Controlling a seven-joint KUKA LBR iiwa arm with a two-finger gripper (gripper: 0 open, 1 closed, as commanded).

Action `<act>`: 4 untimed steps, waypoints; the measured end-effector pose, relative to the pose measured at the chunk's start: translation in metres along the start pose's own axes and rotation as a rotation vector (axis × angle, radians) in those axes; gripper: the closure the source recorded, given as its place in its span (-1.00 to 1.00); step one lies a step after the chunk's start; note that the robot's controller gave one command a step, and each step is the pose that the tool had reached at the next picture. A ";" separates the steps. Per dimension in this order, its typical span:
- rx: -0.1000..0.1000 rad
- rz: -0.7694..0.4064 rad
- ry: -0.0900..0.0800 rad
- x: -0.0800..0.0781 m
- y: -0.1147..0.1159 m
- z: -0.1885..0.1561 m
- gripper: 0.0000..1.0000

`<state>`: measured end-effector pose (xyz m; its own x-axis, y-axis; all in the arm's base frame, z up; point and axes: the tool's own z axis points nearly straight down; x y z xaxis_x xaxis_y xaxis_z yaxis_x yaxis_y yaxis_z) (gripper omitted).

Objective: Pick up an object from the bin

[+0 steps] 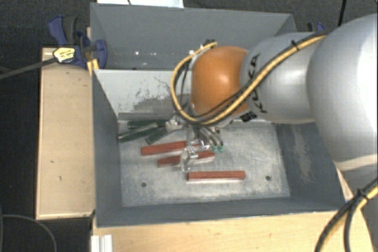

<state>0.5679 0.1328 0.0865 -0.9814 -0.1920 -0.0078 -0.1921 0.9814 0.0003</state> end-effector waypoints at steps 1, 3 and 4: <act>-0.003 -0.032 -0.038 -0.016 -0.004 0.003 1.00; -0.003 -0.030 -0.032 -0.016 -0.004 0.000 1.00; -0.001 -0.030 -0.008 -0.014 -0.004 -0.012 1.00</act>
Offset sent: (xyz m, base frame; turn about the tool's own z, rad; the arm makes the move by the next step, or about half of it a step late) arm 0.0000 0.0000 0.0000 0.0000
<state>0.5818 0.1318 0.0981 -0.9750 -0.2214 -0.0156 -0.2215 0.9752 0.0012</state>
